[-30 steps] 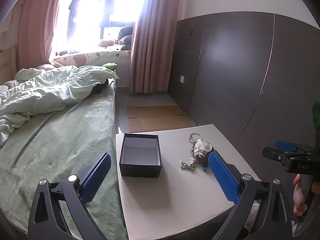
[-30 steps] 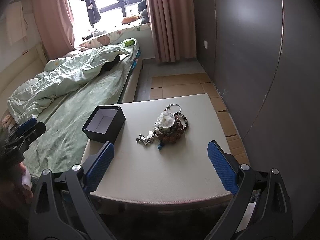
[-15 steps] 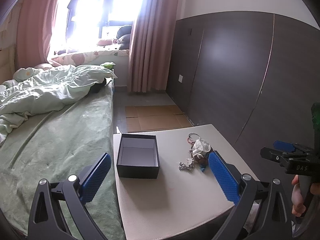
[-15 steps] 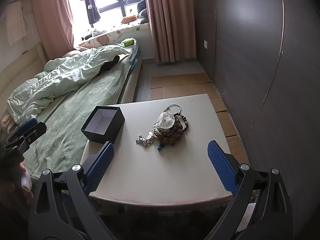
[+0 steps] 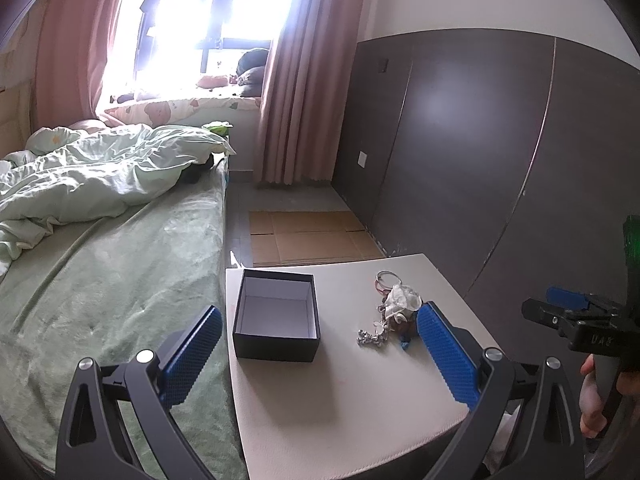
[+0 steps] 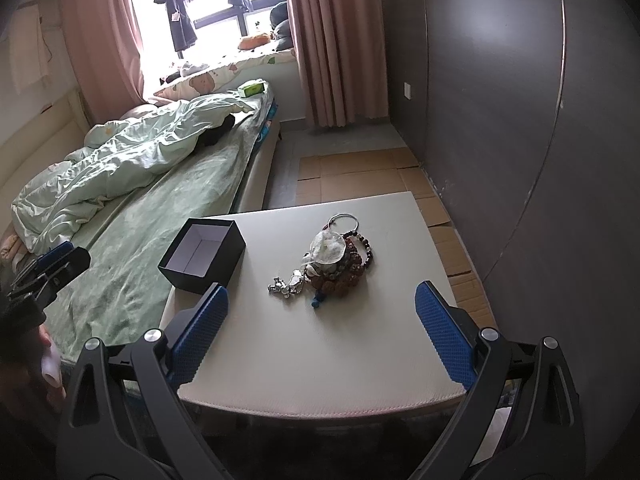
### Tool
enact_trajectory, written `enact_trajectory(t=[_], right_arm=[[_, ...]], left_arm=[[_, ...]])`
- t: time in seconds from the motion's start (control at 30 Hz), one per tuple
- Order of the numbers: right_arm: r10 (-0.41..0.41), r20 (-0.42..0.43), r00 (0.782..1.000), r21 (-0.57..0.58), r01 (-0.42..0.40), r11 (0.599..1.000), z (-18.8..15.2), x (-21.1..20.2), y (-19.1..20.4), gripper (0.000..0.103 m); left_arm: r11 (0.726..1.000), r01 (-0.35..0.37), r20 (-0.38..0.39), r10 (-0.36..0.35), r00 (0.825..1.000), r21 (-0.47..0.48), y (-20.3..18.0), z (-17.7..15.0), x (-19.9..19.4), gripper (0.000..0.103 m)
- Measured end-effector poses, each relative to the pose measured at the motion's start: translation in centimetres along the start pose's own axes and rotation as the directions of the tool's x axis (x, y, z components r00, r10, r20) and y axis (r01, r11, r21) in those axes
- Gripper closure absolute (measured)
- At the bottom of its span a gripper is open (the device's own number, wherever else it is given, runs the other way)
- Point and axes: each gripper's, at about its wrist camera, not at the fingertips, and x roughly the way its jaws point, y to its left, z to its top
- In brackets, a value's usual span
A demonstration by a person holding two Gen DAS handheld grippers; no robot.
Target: Organize jewelry
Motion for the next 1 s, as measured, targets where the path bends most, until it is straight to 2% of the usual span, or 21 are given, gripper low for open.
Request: enact_trajectory(t=[0.23,0.5,0.73,1.0], right_arm=[[0.005,0.0,1.0,-0.008,-0.005,1.0,0.1,-0.1,0.4,0.009],[0.008,0.011,1.0,0.032,-0.009,0.999,0.6,-0.1,-0.9,0.009],[0.009,-0.009,1.0,0.108,-0.008,0.994,0.7,1.7,-3.0,0.009],[0.066,-0.02,0.998,0.243,-0.059,0.968,1.1,3.8,-5.7,0.009]], left_arm=[[1.0,0.0,-0.006,0.0,1.0,0.009,-0.5,0.0,0.8,0.008],[0.999,0.034,-0.028,-0.033,0.999,0.024,-2.3,0.3,3.2,0.008],[0.997,0.072,-0.066,-0.07,0.995,0.034,-3.5,0.2,6.5,0.008],[0.989,0.143,-0.119,-0.139,0.983,0.023,-5.5,-0.2,11.3,0.011]])
